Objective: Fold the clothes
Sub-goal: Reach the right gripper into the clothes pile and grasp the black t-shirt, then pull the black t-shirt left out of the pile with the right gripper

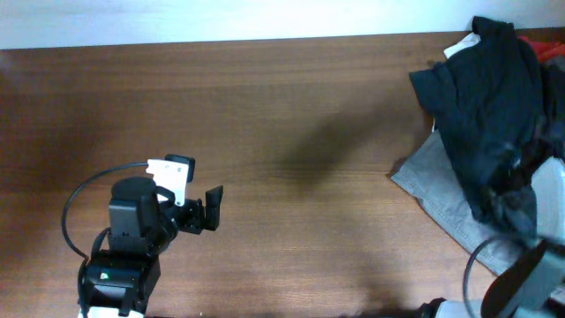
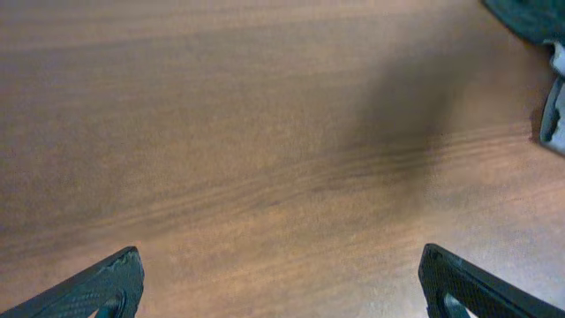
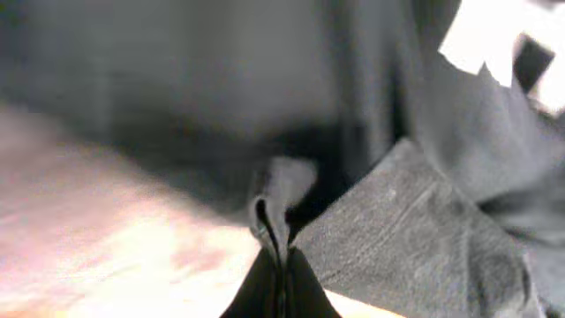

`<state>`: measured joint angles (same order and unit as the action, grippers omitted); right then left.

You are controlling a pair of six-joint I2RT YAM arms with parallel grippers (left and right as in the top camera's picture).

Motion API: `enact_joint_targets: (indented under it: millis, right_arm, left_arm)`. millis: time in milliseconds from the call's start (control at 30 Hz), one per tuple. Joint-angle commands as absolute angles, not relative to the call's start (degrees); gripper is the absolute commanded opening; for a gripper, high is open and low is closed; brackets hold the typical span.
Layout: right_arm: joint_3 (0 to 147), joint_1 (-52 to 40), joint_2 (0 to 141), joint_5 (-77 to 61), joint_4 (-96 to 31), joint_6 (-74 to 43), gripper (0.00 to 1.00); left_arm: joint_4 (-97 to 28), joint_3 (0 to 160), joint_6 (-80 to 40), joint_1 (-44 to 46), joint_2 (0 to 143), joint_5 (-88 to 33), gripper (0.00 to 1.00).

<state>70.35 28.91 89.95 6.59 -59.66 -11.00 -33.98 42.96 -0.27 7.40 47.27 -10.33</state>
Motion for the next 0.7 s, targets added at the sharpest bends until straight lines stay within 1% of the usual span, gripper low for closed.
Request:
enact_joint_targets:
  millis: [0, 167, 233, 367, 500, 667]
  right_arm:
    - [76.6, 18.8, 84.0, -2.2, -63.8, -7.3, 0.04]
    - [78.1, -0.4, 80.0, -3.3, -65.5, -9.4, 0.04]
    - [78.1, -8.9, 80.0, -3.3, -64.2, -12.8, 0.04]
    - [78.1, -22.2, 82.0, -3.3, -59.9, -15.8, 0.04]
    - [78.1, -32.2, 85.7, -3.2, -54.0, -17.0, 0.04]
    - [78.1, -38.0, 90.5, -3.2, -45.7, -17.0, 0.04]
  left_arm:
    - [-32.7, 44.3, -0.9, 7.6, 47.4, -11.1, 0.99]
    - [-32.5, 44.3, -0.9, 7.6, 47.4, -11.2, 0.99]
    - [-32.4, 44.3, -0.9, 7.6, 47.4, -11.1, 0.99]
    - [-30.9, 44.3, -0.9, 7.6, 47.4, -10.2, 0.99]
    - [-28.3, 44.3, -0.9, 7.6, 47.4, -8.8, 0.99]
    - [-27.2, 44.3, -0.9, 7.6, 47.6, -8.8, 0.99]
